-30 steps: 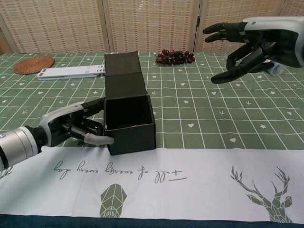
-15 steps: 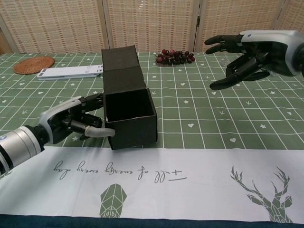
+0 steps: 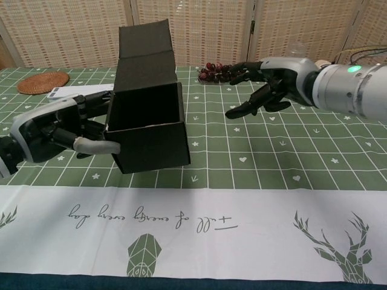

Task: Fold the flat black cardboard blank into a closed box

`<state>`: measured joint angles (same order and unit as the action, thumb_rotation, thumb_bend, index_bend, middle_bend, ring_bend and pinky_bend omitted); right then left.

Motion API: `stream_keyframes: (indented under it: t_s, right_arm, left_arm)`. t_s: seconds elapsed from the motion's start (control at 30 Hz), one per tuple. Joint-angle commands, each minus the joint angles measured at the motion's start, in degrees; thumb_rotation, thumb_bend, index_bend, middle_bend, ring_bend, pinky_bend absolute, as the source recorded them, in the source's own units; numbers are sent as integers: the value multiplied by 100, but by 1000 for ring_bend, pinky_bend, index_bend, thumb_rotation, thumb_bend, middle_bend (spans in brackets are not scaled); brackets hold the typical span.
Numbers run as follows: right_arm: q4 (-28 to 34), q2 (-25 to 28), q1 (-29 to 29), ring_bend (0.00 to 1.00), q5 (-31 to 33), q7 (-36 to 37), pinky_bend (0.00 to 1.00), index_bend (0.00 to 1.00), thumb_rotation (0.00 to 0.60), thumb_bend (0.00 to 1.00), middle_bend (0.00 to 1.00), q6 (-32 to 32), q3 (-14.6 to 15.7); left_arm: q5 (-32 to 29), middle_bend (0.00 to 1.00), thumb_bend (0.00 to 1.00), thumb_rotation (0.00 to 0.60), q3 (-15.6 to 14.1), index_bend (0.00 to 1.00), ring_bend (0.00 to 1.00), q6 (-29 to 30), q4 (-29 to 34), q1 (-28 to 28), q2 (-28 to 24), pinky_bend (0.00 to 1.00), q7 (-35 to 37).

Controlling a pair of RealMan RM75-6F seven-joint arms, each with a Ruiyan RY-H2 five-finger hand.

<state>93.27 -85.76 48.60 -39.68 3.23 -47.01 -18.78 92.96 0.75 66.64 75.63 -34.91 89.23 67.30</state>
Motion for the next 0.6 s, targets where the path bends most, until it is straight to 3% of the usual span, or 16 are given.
stream_keyframes:
  t_s: [0.03, 0.33, 0.6]
  right_arm:
    - [-406, -454, 322, 656, 249, -64, 1000, 0, 600, 8, 84, 30, -219]
    - [-1187, -1377, 918, 664, 333, 48, 1000, 0, 600, 8, 115, -110, -803]
    - [-986, -1546, 968, 676, 61, 559, 1000, 0, 600, 0, 153, -74, -1250]
  left_arm:
    - [95, 308, 156, 600, -73, 363, 713, 66, 303, -5, -218, 844, -126]
    - [164, 308, 156, 600, -165, 360, 713, -80, 583, -131, -281, 844, -361]
    - [16, 308, 156, 600, -140, 357, 713, -384, 482, -296, -180, 844, -473]
